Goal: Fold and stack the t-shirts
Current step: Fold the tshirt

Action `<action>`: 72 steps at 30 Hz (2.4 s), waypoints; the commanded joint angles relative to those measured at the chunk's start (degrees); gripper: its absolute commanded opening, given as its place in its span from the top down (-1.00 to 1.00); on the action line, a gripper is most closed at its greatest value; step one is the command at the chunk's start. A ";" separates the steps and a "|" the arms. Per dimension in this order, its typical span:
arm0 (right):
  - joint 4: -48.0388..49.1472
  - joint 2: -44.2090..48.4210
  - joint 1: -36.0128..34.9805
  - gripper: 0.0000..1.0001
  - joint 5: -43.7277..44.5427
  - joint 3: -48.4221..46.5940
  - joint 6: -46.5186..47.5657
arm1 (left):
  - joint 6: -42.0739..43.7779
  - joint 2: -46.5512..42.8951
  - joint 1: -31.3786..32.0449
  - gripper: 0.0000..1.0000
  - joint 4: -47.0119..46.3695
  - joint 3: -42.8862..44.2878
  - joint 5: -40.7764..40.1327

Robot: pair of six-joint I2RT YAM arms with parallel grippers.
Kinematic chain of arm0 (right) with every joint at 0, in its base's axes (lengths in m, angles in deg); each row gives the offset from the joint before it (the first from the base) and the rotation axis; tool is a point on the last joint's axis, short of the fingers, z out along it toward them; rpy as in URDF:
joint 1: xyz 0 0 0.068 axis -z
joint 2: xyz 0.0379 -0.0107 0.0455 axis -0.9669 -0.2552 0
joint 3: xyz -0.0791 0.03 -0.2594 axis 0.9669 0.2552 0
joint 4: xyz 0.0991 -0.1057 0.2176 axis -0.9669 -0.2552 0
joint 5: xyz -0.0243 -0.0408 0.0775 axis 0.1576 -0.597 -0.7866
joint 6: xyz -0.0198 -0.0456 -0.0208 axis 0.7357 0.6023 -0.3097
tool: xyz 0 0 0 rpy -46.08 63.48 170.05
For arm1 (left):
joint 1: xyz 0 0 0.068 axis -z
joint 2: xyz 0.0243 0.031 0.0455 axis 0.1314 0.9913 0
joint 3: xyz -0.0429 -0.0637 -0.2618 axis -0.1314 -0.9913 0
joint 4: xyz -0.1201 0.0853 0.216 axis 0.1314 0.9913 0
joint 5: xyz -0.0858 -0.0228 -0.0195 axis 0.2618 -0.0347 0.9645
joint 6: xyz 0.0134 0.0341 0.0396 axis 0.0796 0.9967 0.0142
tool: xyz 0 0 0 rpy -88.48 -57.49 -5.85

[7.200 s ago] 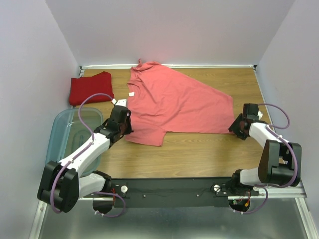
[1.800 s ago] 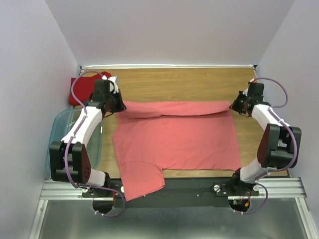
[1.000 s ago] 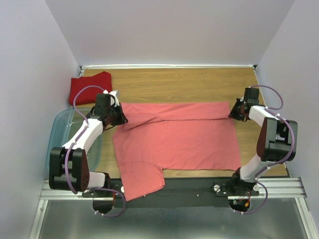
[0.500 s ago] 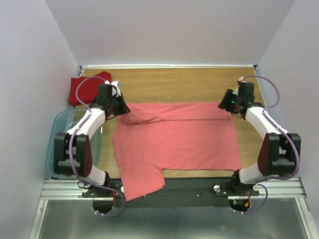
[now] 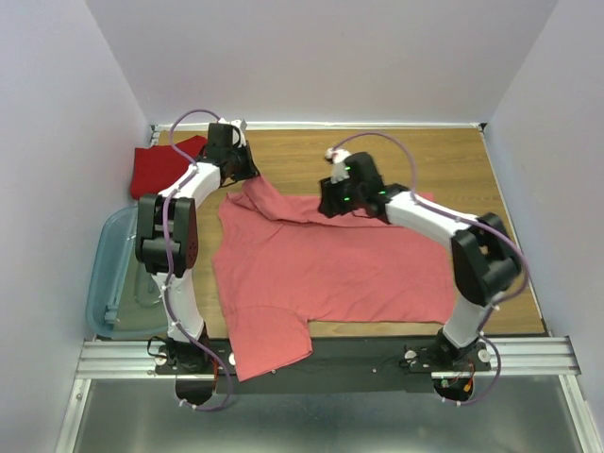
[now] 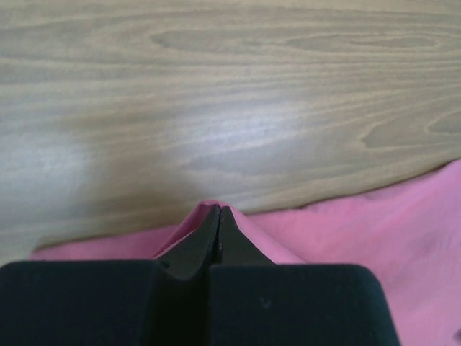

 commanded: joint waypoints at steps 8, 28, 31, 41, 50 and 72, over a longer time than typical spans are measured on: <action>4.60 -16.54 -12.69 -0.07 -6.04 -15.06 11.37 | 2.31 10.51 1.87 1.00 0.51 8.86 -4.93; 5.22 -27.54 -15.42 0.03 3.54 -23.16 14.53 | 3.19 11.48 2.84 1.00 1.57 9.48 -5.81; 5.22 -26.84 -15.42 0.03 5.47 -22.72 15.23 | 3.19 11.48 2.84 1.00 1.57 9.48 -5.90; 5.30 -26.83 -15.33 0.08 8.02 -21.49 16.64 | 3.55 11.48 2.84 1.00 1.74 9.56 -6.07; 5.30 -28.15 -15.51 0.34 10.75 -21.13 17.61 | 3.63 11.56 2.84 1.00 1.65 9.65 -5.72; 6.80 -28.95 -15.59 0.74 13.21 -19.20 17.87 | 3.72 12.00 2.93 1.00 2.09 9.48 -6.07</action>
